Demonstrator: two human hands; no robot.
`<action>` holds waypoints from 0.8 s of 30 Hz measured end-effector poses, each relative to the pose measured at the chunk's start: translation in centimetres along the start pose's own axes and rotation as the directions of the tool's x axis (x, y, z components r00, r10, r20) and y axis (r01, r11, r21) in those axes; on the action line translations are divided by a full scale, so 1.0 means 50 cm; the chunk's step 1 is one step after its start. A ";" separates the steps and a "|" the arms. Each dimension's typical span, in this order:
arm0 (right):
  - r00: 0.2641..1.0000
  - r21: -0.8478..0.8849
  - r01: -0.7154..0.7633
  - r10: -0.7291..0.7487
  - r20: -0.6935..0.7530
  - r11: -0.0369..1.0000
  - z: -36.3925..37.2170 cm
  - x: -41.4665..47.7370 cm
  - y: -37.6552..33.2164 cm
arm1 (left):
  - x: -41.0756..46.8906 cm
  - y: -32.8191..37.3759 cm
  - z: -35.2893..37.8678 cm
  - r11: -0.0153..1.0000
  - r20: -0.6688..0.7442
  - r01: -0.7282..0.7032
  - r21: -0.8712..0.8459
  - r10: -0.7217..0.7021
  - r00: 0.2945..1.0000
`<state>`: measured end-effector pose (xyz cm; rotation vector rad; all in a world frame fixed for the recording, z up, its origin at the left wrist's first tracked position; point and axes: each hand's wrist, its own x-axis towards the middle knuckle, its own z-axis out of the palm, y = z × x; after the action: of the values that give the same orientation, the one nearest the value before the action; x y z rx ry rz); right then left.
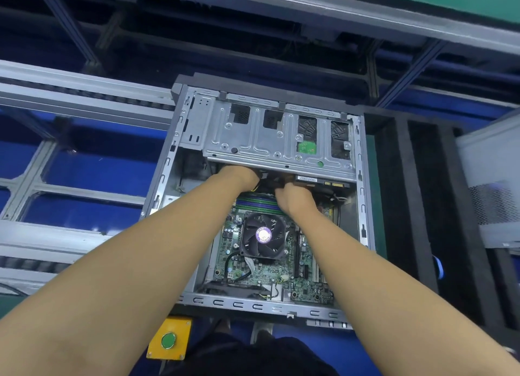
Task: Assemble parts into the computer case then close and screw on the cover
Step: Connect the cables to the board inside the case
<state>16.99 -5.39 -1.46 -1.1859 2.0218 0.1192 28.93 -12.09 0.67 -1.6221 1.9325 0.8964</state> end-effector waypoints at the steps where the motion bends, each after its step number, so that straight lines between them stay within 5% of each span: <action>1: 1.000 0.023 0.010 -0.010 -0.029 1.000 0.003 -0.006 0.005 | 0.003 0.003 0.003 1.000 0.034 0.009 -0.018 -0.008 0.999; 7: 0.980 0.168 -0.005 0.038 -0.197 0.986 0.008 -0.050 0.027 | -0.029 0.005 0.006 0.994 0.020 -0.076 0.079 0.075 0.997; 14: 0.989 0.464 0.039 0.034 -0.147 0.885 0.017 -0.097 0.059 | -0.039 0.006 0.026 0.979 -0.158 -0.204 -0.014 0.200 0.967; 19: 0.991 0.478 0.103 -0.049 -0.125 0.872 0.031 -0.114 0.073 | -0.069 0.003 0.046 0.942 -0.098 -0.325 0.082 0.332 0.938; 24: 0.993 0.613 0.109 -0.059 -0.102 0.783 0.041 -0.125 0.070 | -0.128 -0.014 0.037 0.889 -0.191 -0.440 -0.128 0.413 0.890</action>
<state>17.09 1.86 0.24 -0.8518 1.8437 -0.6085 30.77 -6.45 3.81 -1.4095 2.4467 1.1552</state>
